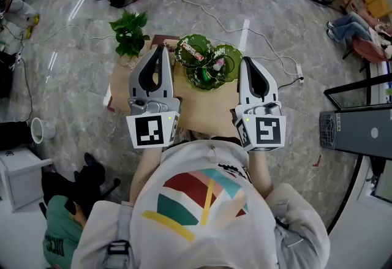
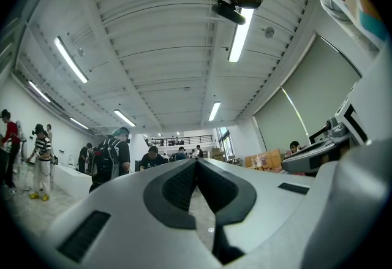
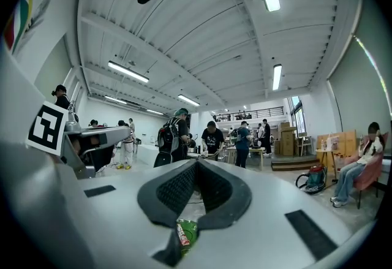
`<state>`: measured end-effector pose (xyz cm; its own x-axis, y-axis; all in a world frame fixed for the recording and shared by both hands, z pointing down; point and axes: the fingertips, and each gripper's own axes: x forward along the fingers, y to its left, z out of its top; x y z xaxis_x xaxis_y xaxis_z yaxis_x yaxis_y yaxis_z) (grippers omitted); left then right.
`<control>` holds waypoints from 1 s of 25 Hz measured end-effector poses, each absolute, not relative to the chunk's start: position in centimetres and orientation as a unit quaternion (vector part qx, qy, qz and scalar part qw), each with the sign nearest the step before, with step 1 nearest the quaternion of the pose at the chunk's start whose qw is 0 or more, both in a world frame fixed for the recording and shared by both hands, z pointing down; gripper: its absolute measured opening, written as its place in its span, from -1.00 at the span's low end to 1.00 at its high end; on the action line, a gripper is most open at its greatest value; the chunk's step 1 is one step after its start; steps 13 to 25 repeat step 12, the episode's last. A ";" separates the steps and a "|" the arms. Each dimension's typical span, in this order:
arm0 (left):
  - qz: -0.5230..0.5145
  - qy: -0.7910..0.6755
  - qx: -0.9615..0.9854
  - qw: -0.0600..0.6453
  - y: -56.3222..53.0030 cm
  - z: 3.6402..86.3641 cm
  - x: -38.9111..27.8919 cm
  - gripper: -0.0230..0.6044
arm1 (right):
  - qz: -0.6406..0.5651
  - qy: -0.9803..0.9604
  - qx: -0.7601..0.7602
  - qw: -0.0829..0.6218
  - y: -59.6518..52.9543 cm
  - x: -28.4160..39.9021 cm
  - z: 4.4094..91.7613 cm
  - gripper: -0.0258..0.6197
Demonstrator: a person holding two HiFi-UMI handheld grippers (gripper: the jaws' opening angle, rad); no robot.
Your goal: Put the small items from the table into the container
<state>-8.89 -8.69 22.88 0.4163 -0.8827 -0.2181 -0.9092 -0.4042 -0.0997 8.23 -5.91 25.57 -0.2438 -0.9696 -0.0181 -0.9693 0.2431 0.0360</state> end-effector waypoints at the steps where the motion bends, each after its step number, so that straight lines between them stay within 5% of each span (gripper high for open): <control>1: 0.066 0.537 -0.835 0.102 -8.7 22.9 -8.9 -0.90 | -0.021 -0.789 0.614 0.003 -5.9 8.2 25.5 -0.87; 25: 0.065 0.538 -0.834 0.108 -8.3 22.8 -9.1 -0.90 | -0.042 -0.786 0.617 0.007 -5.5 8.3 25.0 -0.87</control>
